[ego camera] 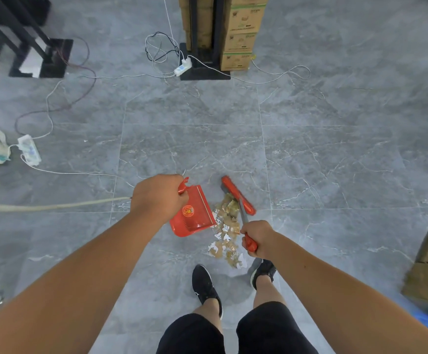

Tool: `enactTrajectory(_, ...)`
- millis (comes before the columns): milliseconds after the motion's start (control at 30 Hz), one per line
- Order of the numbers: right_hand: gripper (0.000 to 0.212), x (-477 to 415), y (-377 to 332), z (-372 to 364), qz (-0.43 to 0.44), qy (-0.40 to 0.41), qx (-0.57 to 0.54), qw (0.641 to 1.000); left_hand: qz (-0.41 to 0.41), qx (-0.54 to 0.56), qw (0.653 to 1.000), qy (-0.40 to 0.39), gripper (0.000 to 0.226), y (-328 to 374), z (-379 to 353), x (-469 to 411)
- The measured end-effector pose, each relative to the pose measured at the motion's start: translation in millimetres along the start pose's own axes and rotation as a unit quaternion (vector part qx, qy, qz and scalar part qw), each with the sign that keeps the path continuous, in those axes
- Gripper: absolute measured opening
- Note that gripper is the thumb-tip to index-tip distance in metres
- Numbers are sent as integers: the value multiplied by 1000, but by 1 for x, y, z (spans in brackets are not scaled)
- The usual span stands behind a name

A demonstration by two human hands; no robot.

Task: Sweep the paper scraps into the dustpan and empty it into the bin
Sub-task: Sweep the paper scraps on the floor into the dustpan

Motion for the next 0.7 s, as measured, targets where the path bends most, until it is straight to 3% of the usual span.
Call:
enactTrajectory(367, 14, 17, 21, -25, 8, -22, 15, 1000, 35, 16, 999, 20, 24, -41, 10, 30)
enactTrajectory(700, 8, 33, 9, 0, 22, -20, -43, 999, 25, 24, 999, 23, 20, -24, 18, 39)
Point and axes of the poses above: each hand's wrist, its own x-axis away from the middle knuckle, its own z-axis out of the back of the hand, y = z × x, the point moved 3 cm from there along -x, towards the middle knuckle, and after that the axes turned 4 degrees about x, right-handed, at the moved point
